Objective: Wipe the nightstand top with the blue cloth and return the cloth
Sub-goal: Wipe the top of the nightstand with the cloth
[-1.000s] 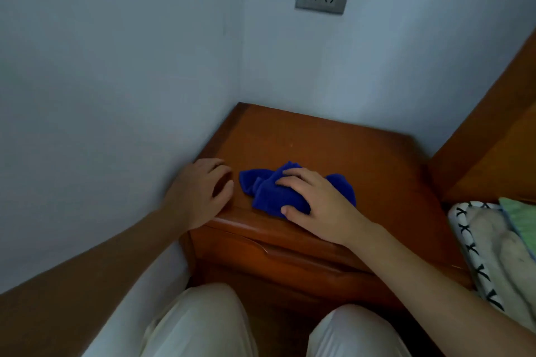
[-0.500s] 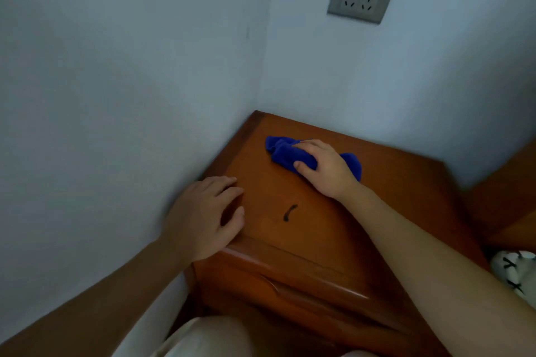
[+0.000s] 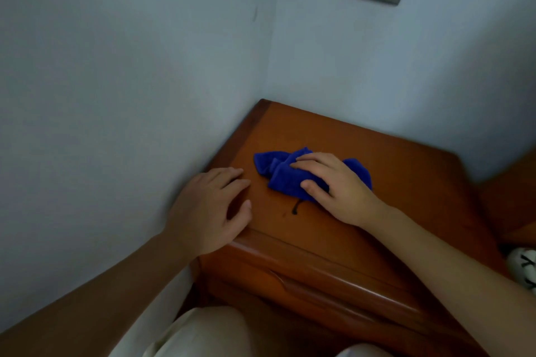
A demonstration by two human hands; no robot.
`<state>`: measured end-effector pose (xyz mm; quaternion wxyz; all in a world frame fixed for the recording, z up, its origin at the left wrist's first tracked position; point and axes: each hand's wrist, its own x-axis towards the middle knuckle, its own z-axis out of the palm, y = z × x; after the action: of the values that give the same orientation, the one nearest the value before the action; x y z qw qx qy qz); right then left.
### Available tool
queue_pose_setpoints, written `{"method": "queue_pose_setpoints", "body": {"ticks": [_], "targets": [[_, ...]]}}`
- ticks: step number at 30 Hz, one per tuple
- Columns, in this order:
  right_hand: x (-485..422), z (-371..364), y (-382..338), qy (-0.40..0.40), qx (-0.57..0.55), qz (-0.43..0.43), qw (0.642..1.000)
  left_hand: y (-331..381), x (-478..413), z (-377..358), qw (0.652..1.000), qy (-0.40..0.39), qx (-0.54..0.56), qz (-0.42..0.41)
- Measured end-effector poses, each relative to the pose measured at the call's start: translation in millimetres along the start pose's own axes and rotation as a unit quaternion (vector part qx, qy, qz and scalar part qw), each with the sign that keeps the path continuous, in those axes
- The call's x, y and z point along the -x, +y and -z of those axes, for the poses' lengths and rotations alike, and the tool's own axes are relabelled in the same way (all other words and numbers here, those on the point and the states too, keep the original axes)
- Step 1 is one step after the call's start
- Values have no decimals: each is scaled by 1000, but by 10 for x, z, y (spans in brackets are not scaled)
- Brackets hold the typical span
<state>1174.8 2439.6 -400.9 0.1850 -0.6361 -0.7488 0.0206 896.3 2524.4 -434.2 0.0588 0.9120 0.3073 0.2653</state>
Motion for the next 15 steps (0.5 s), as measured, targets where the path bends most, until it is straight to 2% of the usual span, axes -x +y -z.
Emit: {"method": "queue_pose_setpoints", "body": {"ticks": [2,7,10,15], "targets": [[-150,-22,125,14,-9,-18,1000,2,2,4,1000,1,1,3],[-506,-110,266,61,-19,-124,990,20,11,10,1000,1,6,9],[-403,-129,88,55,-38,-113,991,25,10,17,1000,-1,3,8],[159,-161,-445,30,-21,-40,999,7,3,-4,1000,2,3,2]]}}
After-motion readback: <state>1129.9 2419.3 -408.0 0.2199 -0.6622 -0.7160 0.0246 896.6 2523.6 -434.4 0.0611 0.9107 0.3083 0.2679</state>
